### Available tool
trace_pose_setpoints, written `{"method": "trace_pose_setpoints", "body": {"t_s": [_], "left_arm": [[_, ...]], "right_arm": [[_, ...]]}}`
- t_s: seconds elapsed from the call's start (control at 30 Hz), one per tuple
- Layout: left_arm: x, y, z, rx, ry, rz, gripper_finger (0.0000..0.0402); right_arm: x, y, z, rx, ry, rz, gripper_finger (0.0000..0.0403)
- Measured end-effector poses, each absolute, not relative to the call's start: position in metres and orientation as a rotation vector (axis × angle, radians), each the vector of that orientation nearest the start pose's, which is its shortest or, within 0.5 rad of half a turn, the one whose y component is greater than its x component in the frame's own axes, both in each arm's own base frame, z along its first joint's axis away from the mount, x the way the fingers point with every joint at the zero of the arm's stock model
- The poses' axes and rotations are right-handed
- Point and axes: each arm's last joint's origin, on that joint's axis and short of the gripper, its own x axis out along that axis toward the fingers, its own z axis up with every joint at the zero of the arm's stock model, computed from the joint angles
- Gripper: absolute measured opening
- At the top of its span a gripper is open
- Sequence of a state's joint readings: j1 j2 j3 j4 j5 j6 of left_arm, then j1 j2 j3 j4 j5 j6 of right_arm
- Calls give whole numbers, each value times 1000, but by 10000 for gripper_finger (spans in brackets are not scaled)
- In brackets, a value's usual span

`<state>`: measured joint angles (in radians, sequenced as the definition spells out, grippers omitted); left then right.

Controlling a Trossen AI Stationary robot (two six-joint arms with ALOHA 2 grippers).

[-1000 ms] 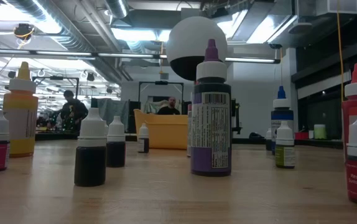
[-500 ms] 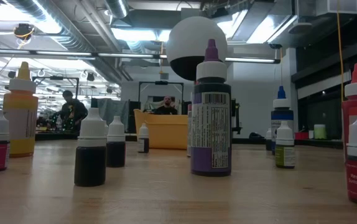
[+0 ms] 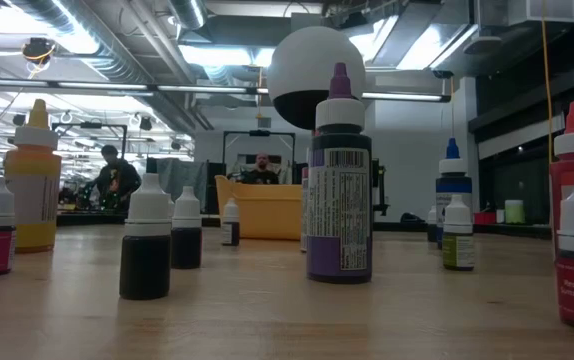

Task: Pick & Place food coloring
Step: Put the left small light blue food coloring bottle into the yellow bin

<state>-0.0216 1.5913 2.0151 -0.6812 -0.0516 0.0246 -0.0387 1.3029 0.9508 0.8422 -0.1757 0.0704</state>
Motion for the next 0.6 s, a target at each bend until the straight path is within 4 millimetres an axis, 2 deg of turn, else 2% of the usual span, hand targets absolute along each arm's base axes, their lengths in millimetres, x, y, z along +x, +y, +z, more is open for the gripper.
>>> {"method": "trace_pose_setpoints", "body": {"t_s": [0.37,0.6], "left_arm": [[315,-6,501,28,256,25,70],[312,-7,506,23,231,10,69]], "right_arm": [[286,-6,376,17,-483,151,93],[286,-6,375,16,-478,152,152]]}}
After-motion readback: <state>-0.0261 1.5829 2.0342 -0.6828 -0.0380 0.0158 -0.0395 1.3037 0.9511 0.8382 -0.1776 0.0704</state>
